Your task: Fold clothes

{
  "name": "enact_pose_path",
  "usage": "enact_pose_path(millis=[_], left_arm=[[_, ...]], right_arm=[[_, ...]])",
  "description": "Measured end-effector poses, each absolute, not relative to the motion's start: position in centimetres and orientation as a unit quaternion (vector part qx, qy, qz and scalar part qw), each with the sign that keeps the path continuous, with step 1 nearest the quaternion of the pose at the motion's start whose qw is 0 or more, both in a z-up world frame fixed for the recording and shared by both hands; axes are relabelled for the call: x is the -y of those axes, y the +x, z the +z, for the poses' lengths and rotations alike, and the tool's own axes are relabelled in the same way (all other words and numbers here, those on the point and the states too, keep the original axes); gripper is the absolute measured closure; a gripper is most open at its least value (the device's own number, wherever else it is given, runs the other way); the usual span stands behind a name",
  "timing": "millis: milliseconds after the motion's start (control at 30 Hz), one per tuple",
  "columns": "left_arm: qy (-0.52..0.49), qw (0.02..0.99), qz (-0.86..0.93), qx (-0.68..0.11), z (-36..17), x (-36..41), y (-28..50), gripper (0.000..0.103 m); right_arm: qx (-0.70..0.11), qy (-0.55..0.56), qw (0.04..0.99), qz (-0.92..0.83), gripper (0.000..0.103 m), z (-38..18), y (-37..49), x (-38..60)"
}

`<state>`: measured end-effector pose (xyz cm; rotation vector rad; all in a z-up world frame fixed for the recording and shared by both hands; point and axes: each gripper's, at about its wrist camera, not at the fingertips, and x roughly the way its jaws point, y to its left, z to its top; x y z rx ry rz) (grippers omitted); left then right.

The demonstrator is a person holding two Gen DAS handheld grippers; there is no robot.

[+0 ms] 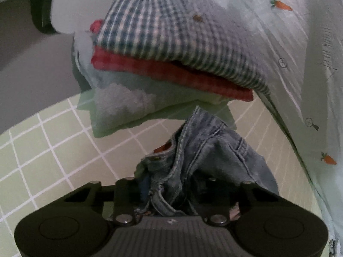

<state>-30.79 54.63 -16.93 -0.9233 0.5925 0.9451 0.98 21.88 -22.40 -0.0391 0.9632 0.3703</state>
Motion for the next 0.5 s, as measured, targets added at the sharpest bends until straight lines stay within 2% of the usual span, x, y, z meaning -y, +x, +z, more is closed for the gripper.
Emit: enact_pose_path(millis=[233, 500], left_arm=[[-0.315, 0.813, 0.41, -0.267, -11.6, -50.9, -28.6, 0.067], [-0.179, 0.905, 0.272, -0.274, -6.4, -41.4, -21.2, 0.065]], right_arm=[[-0.455, 0.04, 0.873, 0.171, 0.0, -22.3, 1.3, -19.0], [-0.451, 0.094, 0.873, 0.16, 0.0, -22.2, 0.9, -15.1]])
